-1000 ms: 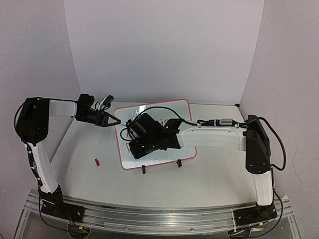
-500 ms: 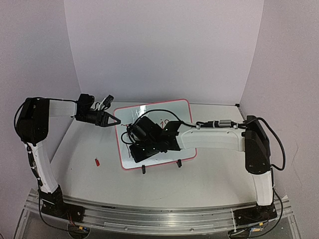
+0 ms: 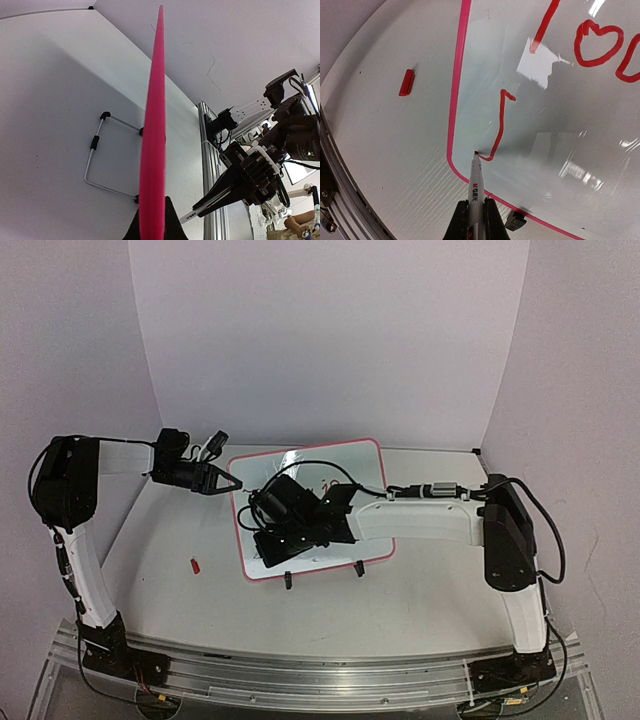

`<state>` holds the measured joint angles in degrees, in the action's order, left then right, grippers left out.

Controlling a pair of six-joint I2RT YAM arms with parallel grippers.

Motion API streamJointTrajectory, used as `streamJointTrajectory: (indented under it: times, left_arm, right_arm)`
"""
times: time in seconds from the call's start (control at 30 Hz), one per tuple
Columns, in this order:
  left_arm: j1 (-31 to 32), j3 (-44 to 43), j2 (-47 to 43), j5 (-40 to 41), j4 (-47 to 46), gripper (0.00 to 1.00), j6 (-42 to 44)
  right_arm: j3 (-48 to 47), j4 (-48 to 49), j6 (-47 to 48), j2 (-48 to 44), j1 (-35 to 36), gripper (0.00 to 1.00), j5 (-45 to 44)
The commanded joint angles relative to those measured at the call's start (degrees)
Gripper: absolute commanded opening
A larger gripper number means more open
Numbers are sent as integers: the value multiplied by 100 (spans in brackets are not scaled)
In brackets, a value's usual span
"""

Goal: Write a sentence on the whiteboard
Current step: Write on the whiteboard with the whiteboard.

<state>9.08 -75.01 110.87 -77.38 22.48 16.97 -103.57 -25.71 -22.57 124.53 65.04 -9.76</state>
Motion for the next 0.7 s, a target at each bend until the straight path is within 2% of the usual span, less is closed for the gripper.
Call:
streamJointTrajectory:
  times: [0.0,0.3,0.67]
  left_arm:
    - [211,29,144,512,69,0,482]
    - [210,22,146,529,75,0,482]
    - [211,-4,155,551,106,0,480]
  right_arm:
    - [-59,-37,2,-86,-36,0,-53]
    - [346,327,-117,-871,-16,0,570]
    - [37,365,157,-488,-16,0,43]
